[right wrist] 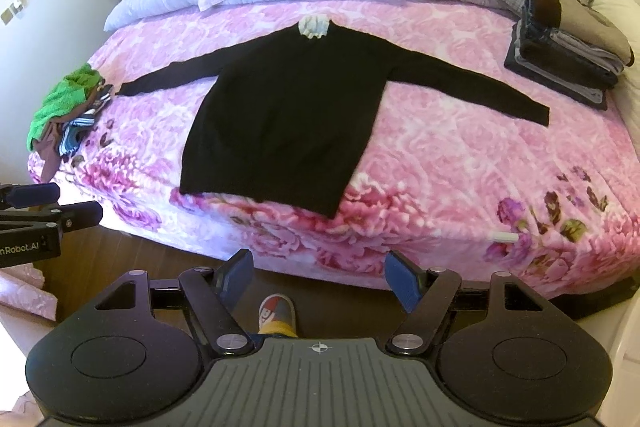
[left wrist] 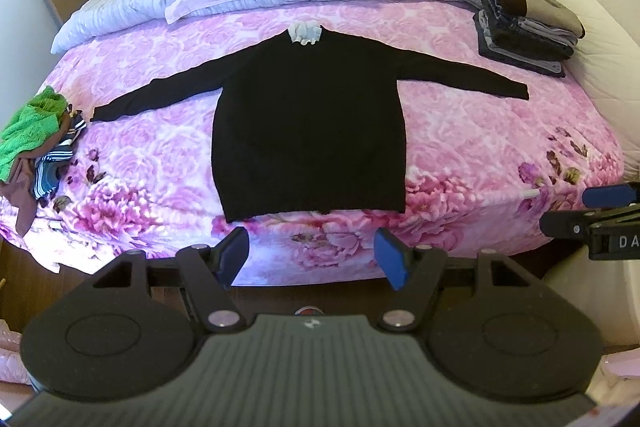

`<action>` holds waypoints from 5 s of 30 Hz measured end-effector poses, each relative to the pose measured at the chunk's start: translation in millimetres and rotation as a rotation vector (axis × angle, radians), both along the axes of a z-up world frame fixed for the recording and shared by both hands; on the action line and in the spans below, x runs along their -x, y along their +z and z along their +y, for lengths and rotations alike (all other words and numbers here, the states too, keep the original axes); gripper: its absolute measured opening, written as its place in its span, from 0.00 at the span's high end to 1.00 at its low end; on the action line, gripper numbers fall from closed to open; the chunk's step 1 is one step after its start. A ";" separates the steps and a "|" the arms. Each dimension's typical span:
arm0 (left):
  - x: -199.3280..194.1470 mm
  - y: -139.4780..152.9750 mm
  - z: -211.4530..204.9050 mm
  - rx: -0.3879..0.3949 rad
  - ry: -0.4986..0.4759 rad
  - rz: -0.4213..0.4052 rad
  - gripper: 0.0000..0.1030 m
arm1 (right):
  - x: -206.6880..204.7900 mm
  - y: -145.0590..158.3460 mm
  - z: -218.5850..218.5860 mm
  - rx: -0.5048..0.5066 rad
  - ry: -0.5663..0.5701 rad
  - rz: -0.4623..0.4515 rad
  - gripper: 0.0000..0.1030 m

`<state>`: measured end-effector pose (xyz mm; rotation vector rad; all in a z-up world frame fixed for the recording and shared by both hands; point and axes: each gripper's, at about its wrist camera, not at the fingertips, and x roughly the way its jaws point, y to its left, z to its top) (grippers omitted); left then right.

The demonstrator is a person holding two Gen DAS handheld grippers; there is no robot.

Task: Fold large clothes

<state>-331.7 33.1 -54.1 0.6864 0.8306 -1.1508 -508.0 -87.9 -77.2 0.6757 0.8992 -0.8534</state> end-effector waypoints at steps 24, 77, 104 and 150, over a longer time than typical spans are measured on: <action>-201.6 -36.3 -136.8 0.002 0.121 0.122 0.33 | -102.8 -25.0 -160.0 -0.068 -0.151 0.039 0.32; -625.2 -252.9 -262.7 0.402 0.865 0.277 1.00 | -184.2 -160.7 -395.1 -0.126 -0.492 0.194 0.32; -278.6 -289.2 -412.4 0.114 -0.130 0.069 0.67 | -39.6 -238.3 -401.0 -0.218 -0.581 0.015 0.33; -381.3 -279.3 -352.5 0.077 0.387 0.372 0.67 | -350.2 -221.7 -383.8 0.509 0.452 0.030 0.80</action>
